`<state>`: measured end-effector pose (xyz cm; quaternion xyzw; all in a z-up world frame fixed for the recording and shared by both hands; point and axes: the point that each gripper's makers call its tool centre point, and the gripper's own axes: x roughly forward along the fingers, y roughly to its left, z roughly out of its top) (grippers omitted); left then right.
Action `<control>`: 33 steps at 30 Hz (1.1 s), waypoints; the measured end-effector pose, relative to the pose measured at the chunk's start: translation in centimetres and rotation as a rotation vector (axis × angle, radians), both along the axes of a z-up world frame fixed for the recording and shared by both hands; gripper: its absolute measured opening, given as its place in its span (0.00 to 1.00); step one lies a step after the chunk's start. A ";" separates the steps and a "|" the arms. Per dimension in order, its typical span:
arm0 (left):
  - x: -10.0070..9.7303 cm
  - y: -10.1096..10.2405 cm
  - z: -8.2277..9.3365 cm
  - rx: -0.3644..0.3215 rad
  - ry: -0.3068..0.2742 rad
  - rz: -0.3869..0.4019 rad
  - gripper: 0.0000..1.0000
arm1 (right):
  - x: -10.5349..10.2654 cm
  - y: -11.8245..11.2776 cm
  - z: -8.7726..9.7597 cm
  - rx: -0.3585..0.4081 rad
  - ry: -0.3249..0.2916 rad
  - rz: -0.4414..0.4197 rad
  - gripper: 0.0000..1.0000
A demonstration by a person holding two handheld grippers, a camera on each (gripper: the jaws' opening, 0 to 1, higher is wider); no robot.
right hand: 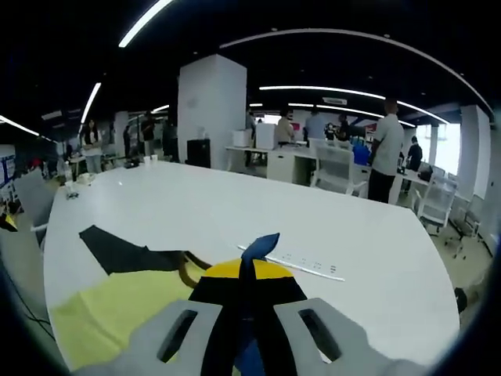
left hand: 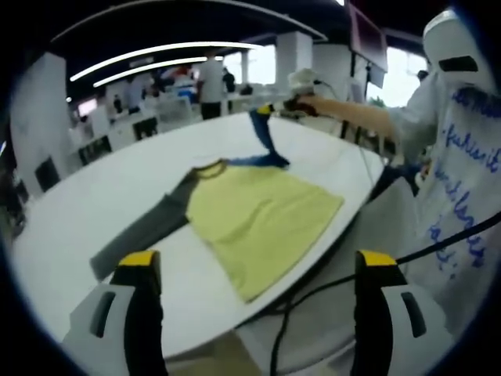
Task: Fold the garment on the visible template until the final outline fits inside the template.
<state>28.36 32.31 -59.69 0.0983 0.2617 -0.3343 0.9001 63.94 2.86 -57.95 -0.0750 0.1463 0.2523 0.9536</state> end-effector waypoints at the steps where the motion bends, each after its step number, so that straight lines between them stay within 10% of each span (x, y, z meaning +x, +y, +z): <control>1: 0.0 0.0 0.0 0.000 0.000 0.000 0.99 | 0.0 0.2 -0.1 -0.002 0.000 0.006 0.03; 33: -0.2 0.4 -0.2 -0.007 0.007 0.014 0.99 | 0.3 6.0 0.0 0.024 0.004 0.087 0.03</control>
